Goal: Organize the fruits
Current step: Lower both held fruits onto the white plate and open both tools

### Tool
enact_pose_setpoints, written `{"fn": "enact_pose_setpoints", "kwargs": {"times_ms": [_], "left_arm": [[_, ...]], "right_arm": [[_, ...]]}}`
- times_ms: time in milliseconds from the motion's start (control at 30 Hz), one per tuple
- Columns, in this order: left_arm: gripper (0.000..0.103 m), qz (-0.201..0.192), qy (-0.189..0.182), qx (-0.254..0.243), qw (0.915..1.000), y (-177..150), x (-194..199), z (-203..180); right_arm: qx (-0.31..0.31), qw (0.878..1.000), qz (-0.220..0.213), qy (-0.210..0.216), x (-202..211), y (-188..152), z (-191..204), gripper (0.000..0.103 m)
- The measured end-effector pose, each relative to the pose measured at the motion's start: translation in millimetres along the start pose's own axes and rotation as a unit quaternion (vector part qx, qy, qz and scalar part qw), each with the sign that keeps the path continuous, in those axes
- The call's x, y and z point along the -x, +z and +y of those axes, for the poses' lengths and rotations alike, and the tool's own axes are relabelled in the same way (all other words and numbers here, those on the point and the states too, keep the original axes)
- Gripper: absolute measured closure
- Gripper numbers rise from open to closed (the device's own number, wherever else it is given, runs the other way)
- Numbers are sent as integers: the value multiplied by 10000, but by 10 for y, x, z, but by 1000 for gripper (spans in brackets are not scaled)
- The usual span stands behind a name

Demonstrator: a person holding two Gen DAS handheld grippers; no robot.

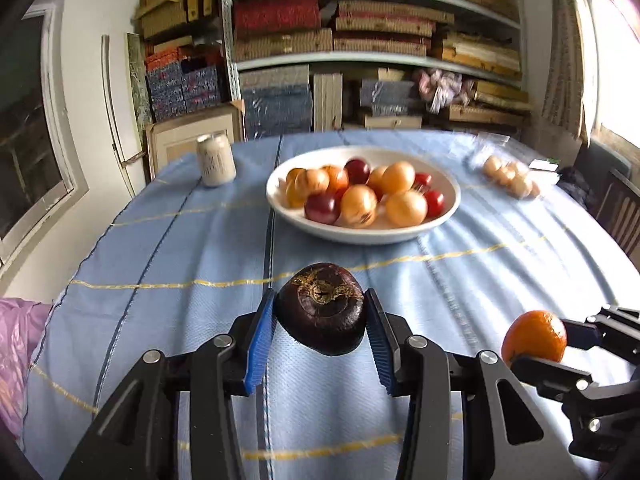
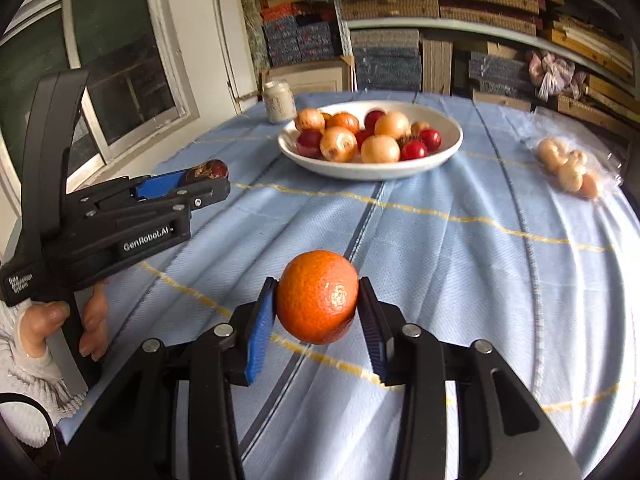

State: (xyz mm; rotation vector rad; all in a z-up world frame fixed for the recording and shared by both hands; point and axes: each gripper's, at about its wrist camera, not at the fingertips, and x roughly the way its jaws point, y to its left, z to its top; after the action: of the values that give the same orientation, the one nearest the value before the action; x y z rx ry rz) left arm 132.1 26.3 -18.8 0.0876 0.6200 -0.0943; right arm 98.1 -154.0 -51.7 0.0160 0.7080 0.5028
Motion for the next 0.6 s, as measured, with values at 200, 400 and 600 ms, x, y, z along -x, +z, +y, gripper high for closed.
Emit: {"fn": "enact_pose_setpoints", "kwargs": {"times_ms": [200,400,600], "left_arm": [[59,-412,49,0,9991,565,359,105],[59,-655,272,53,9975,1268,335,251],[59,-407,378,89,9984,1671,-264,275]], "right_arm": [[227,9955,-914,-108,745,546,33,63],[399,9832,-1759,-274,1179,1404,-2,63],[275,9865,-1562,-413,598,1904,-260,63]]}}
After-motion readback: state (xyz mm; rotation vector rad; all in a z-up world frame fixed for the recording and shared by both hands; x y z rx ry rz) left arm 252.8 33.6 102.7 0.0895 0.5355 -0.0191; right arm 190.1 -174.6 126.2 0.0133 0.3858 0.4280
